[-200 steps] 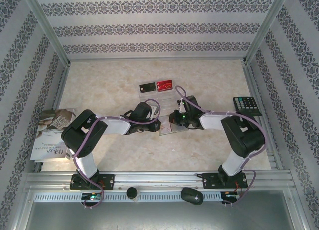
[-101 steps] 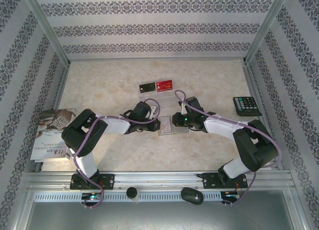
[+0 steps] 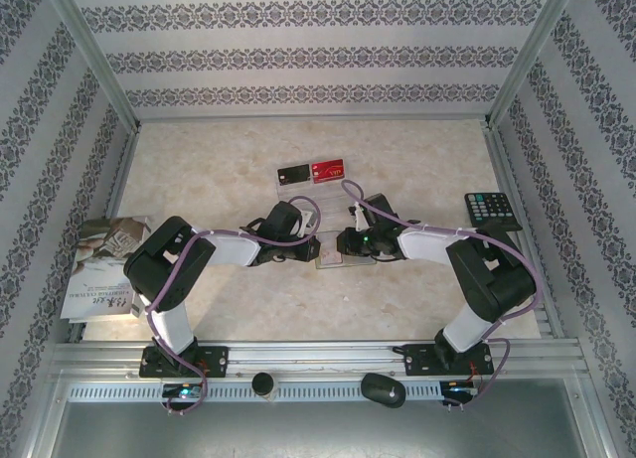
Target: Take the credit cards out of the card holder
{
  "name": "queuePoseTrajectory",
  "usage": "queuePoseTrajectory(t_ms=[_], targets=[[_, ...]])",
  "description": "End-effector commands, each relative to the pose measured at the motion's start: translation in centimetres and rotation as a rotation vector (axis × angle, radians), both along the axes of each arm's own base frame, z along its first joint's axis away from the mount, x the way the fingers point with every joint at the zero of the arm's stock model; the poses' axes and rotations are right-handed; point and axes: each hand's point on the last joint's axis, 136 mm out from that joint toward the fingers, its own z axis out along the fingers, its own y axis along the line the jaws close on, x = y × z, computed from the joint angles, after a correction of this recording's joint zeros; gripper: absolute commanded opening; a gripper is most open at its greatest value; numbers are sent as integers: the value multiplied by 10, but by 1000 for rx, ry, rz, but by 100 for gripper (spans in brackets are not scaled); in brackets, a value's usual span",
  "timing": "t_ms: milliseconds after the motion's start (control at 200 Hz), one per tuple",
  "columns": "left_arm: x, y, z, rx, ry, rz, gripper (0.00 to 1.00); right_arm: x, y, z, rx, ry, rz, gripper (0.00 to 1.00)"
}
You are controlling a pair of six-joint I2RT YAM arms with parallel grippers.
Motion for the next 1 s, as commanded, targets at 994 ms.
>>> queuePoseTrajectory(t_ms=[994], targets=[[-37,39,-64,173,209,25,9,-9,18,-13,126,95,7,18]])
